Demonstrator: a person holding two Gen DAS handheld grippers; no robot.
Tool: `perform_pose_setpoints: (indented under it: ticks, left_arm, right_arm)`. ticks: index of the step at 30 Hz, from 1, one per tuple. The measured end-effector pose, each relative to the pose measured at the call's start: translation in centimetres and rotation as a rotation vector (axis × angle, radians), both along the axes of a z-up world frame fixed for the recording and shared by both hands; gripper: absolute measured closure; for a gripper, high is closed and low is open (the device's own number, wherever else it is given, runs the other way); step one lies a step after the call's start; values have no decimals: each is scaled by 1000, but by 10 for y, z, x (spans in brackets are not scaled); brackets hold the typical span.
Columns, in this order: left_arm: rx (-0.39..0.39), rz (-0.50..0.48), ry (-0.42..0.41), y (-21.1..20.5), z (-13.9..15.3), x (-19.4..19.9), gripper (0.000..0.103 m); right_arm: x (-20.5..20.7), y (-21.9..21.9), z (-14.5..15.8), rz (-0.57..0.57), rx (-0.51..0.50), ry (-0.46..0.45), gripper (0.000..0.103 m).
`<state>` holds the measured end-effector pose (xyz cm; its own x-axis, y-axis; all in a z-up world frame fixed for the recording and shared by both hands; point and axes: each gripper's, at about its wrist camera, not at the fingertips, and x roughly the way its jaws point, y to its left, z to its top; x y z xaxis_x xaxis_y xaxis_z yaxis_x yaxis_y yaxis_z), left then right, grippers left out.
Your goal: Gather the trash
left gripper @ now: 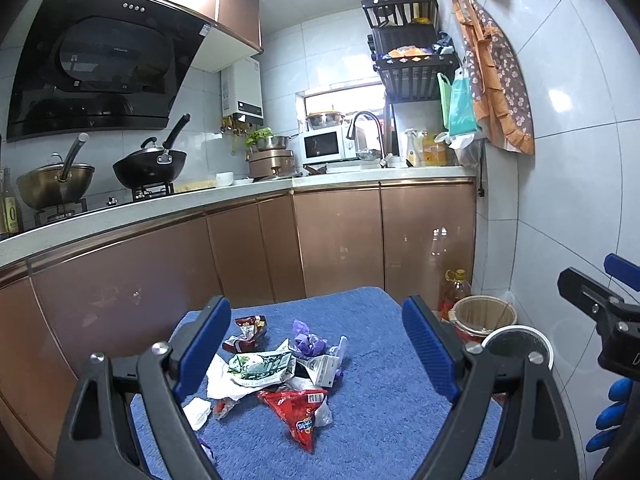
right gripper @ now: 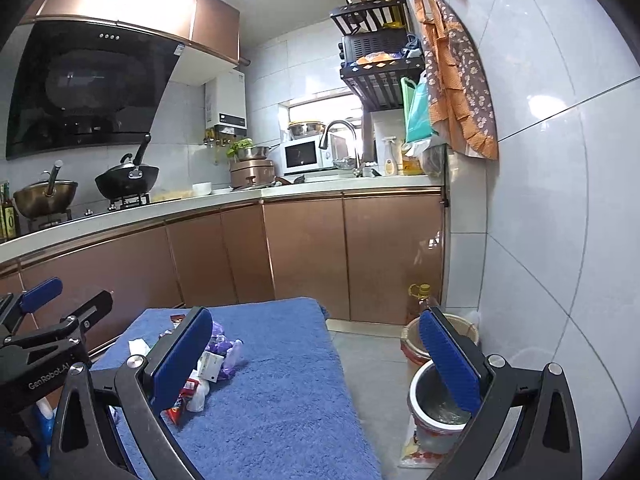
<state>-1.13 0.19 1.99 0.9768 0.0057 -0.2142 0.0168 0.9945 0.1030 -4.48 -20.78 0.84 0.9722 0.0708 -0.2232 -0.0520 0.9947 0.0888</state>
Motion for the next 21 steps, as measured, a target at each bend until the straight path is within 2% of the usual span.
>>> perform_pose_setpoints:
  ticks: [12,21]
  left_arm:
    - [-35,2,81,13,-13,40,15]
    - [-59,-33,92,28,-13,61,15]
  right_arm:
    - [34,8,-10,42,-7,48,0]
    - [55,9,-12,17,-17,56,0]
